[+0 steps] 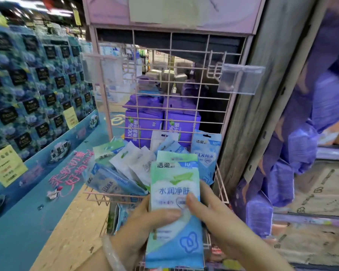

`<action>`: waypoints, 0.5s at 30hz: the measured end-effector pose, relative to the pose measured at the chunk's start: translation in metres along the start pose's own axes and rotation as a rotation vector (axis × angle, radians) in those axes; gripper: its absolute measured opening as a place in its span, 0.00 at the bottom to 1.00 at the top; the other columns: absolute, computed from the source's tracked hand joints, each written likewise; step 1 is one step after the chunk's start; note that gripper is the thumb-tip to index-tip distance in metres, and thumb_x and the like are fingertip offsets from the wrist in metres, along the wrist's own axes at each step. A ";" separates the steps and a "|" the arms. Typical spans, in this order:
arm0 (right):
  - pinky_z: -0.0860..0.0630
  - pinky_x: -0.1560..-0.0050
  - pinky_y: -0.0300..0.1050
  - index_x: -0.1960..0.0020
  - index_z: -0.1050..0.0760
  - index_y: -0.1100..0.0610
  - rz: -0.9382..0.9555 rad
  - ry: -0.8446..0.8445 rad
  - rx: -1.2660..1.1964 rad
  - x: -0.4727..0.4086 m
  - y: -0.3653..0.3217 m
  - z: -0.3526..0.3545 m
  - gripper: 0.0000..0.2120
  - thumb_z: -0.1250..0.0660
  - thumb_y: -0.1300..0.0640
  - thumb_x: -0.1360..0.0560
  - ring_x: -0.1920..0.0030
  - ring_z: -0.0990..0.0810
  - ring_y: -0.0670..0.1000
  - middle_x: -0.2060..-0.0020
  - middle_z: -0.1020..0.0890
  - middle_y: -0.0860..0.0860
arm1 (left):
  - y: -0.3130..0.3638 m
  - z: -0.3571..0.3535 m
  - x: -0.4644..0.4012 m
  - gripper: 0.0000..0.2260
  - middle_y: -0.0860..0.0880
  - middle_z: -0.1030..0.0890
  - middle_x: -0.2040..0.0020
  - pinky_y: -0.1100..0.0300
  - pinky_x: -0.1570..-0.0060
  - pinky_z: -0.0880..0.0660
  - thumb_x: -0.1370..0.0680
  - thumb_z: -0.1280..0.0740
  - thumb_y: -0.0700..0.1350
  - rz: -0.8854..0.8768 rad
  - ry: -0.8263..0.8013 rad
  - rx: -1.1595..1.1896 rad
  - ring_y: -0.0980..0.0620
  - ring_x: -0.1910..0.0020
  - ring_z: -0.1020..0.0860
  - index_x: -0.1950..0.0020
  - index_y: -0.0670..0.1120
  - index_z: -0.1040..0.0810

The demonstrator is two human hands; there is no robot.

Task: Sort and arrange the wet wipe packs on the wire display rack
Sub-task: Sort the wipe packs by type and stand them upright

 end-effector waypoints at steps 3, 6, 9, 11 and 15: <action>0.28 0.40 0.36 0.41 0.25 0.50 0.096 0.205 0.278 -0.038 -0.046 0.038 0.22 0.32 0.42 0.32 0.38 0.24 0.46 0.42 0.20 0.45 | 0.011 0.054 0.023 0.15 0.39 0.15 0.62 0.55 0.72 0.21 0.45 0.25 0.40 -0.131 0.135 -0.107 0.42 0.68 0.16 0.58 0.42 0.14; 0.33 0.39 0.42 0.34 0.31 0.56 0.120 0.429 0.760 -0.068 -0.055 0.073 0.25 0.31 0.49 0.28 0.35 0.29 0.50 0.35 0.27 0.51 | 0.013 0.070 0.024 0.27 0.36 0.18 0.47 0.43 0.51 0.22 0.40 0.24 0.48 -0.131 0.257 -0.179 0.37 0.51 0.19 0.42 0.41 0.21; 0.33 0.37 0.46 0.29 0.39 0.57 0.089 0.340 0.919 -0.105 -0.043 0.066 0.36 0.28 0.51 0.31 0.33 0.32 0.54 0.32 0.31 0.55 | 0.018 0.077 0.024 0.28 0.34 0.21 0.42 0.37 0.40 0.29 0.37 0.25 0.49 -0.146 0.286 -0.174 0.34 0.43 0.23 0.39 0.41 0.23; 0.33 0.35 0.52 0.27 0.45 0.55 0.030 0.314 0.973 -0.122 -0.029 0.060 0.45 0.26 0.47 0.35 0.31 0.34 0.57 0.30 0.34 0.55 | 0.018 0.078 0.024 0.28 0.34 0.21 0.44 0.37 0.40 0.29 0.38 0.26 0.48 -0.157 0.298 -0.161 0.35 0.45 0.23 0.40 0.39 0.23; 0.36 0.38 0.53 0.31 0.38 0.54 -0.061 0.401 1.306 -0.135 -0.028 0.058 0.40 0.26 0.43 0.38 0.35 0.35 0.60 0.35 0.32 0.56 | 0.021 0.075 0.020 0.29 0.34 0.22 0.46 0.39 0.41 0.29 0.39 0.28 0.45 -0.175 0.278 -0.149 0.36 0.48 0.24 0.40 0.37 0.25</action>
Point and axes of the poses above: each hand's wrist, its own x-axis away from the middle knuckle, its own z-axis out of the back of the hand, y = z × x, the point moved 10 cm from there along -x, towards the middle knuckle
